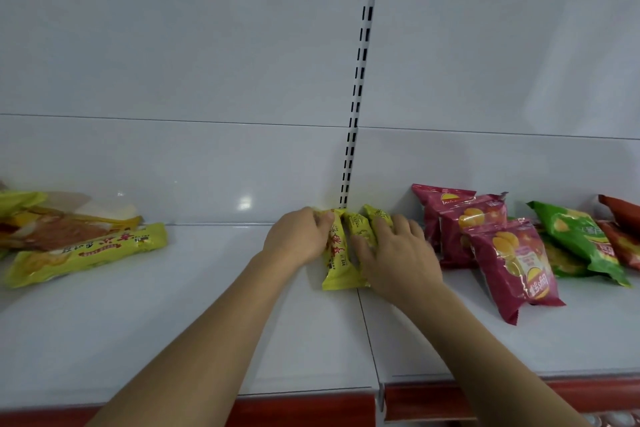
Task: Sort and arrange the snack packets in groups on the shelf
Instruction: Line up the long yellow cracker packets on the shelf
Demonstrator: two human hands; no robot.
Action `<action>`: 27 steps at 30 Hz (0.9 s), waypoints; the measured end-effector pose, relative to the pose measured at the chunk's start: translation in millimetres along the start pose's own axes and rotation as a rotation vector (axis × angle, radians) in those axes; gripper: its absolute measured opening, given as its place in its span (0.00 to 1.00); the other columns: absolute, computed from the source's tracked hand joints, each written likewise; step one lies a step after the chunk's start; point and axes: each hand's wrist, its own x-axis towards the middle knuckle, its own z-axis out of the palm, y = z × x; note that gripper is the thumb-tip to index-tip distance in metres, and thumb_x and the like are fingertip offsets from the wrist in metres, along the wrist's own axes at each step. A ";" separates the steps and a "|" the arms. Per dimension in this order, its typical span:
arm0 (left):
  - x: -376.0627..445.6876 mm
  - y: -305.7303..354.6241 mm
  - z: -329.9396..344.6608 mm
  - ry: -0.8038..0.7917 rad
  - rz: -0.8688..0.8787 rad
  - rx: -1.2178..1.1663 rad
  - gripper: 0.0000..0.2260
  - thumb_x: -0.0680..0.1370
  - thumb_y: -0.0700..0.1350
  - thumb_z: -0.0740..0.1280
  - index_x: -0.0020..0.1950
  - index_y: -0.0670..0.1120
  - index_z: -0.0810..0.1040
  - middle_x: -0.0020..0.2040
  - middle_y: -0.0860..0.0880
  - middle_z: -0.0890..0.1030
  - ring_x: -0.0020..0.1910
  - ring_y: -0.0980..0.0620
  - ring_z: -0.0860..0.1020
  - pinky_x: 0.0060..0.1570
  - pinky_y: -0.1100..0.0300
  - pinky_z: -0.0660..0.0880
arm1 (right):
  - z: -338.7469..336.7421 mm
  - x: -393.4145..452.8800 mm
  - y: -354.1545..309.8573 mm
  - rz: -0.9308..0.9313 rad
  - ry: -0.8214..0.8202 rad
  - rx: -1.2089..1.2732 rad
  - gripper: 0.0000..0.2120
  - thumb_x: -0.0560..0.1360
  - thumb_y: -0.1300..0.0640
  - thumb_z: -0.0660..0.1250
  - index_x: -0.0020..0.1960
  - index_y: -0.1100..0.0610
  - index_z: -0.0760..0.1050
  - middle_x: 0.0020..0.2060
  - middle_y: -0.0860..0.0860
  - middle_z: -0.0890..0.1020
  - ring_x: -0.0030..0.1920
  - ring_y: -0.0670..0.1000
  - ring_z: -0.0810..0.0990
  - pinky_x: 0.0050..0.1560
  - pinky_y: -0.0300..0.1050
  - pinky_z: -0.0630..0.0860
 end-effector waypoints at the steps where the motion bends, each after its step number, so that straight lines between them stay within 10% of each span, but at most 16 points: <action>1: -2.6 -5.0 -4.3 0.029 0.011 0.011 0.20 0.85 0.59 0.56 0.55 0.44 0.77 0.52 0.46 0.81 0.56 0.43 0.79 0.52 0.53 0.74 | -1.3 1.1 -5.1 -0.034 0.029 -0.005 0.28 0.80 0.37 0.54 0.72 0.53 0.69 0.67 0.54 0.72 0.70 0.59 0.66 0.68 0.56 0.68; 10: -41.0 -72.1 -71.1 0.278 0.119 0.265 0.19 0.84 0.54 0.59 0.70 0.45 0.74 0.65 0.44 0.78 0.63 0.42 0.76 0.61 0.47 0.73 | 9.2 3.3 -99.3 -0.421 -0.008 0.004 0.29 0.82 0.40 0.53 0.78 0.55 0.61 0.75 0.55 0.65 0.77 0.57 0.59 0.74 0.55 0.63; 20: -83.9 -197.6 -154.2 0.090 -0.177 0.605 0.22 0.82 0.58 0.60 0.73 0.49 0.71 0.70 0.44 0.75 0.70 0.39 0.73 0.65 0.47 0.70 | 56.8 3.6 -248.9 -0.751 -0.077 0.083 0.28 0.82 0.49 0.59 0.79 0.56 0.59 0.77 0.55 0.63 0.77 0.58 0.58 0.76 0.54 0.60; 27: -92.7 -236.7 -172.2 0.071 0.009 0.483 0.18 0.81 0.48 0.65 0.70 0.46 0.73 0.67 0.44 0.77 0.66 0.40 0.74 0.63 0.47 0.74 | 85.5 4.5 -290.4 -0.734 -0.198 -0.046 0.29 0.82 0.47 0.59 0.79 0.53 0.57 0.73 0.53 0.70 0.73 0.58 0.64 0.71 0.52 0.65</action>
